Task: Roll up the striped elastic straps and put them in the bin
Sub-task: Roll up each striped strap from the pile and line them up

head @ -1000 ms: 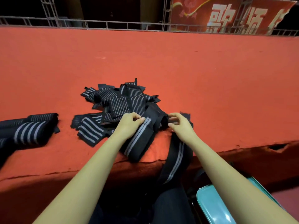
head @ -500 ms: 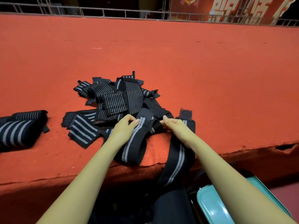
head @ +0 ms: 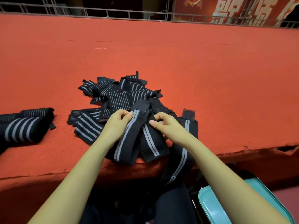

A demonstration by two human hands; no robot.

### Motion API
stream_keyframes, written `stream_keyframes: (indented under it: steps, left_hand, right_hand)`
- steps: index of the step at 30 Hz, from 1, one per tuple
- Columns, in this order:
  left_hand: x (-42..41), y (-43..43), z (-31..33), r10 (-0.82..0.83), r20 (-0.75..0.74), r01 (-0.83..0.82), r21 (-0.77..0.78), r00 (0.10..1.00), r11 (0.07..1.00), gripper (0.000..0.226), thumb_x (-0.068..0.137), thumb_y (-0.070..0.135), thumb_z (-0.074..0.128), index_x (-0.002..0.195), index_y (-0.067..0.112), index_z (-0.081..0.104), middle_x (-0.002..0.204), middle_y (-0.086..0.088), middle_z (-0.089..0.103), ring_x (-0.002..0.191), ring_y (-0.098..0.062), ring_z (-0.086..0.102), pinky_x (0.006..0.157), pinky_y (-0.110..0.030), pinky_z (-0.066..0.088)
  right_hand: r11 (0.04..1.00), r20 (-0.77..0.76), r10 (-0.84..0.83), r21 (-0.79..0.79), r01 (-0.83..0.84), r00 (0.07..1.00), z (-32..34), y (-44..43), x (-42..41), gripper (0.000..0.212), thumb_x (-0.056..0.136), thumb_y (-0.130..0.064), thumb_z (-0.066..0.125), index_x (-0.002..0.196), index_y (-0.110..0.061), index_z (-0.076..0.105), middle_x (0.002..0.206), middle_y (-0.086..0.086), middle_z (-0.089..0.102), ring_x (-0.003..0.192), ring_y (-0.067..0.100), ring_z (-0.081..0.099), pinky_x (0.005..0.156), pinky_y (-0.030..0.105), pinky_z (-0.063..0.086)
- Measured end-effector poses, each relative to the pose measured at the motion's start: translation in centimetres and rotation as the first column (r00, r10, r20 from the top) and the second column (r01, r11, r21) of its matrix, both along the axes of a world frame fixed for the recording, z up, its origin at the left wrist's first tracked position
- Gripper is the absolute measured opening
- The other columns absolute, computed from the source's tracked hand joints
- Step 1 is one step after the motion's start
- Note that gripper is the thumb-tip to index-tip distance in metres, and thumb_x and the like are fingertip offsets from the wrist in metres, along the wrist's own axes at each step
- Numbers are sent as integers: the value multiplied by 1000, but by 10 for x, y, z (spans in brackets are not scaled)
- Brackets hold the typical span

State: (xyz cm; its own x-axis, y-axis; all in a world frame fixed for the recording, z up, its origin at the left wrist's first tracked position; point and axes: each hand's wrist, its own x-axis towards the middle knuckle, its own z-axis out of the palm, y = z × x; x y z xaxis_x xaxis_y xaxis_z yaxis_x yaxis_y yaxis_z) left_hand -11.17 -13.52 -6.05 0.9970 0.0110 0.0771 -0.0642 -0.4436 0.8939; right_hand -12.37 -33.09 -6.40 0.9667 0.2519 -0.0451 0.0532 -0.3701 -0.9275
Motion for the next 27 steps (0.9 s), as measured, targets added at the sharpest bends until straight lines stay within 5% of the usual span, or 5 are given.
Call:
stream_keyframes:
  steps: [7,14,17,20,27]
  left_hand:
    - [-12,-6,-11,40,120,-69,252,992,965,14,91,35,62,89,22,62,112,4,41,109,-14,32,97,-26,27]
    - [-22,-8,5,25,197,-57,159,980,986,17,95,32,57,91,16,62,88,7,65,86,-11,57,74,-27,37]
    - [-27,-7,9,49,203,-82,157,978,984,19,97,33,52,92,16,58,83,8,61,78,-7,55,63,-24,35]
    - [-28,0,16,121,188,-131,41,975,991,22,99,35,48,95,14,55,85,6,58,76,-3,52,62,-21,36]
    - [-35,-22,25,5,145,-6,2,989,1000,23,99,35,49,94,13,56,84,2,59,76,-7,53,63,-20,38]
  right_hand:
    - [979,29,-65,195,59,997,-2,-7,-9,31,92,-28,62,122,-20,57,122,-5,61,115,4,56,101,24,42]
    - [995,-58,-5,97,10,998,-2,6,-19,66,77,-38,79,134,-24,49,118,-4,66,111,8,62,102,32,45]
    - [994,-48,108,34,-106,993,0,11,-25,7,86,-28,71,83,-26,65,82,-3,68,71,6,65,69,32,54]
    - [987,-70,158,11,-158,985,6,17,-36,40,88,-24,68,55,-20,47,53,-4,40,44,7,38,49,24,34]
    - [942,-287,336,123,-313,897,12,-21,-73,11,87,-7,68,98,-6,66,85,6,65,78,15,64,73,25,57]
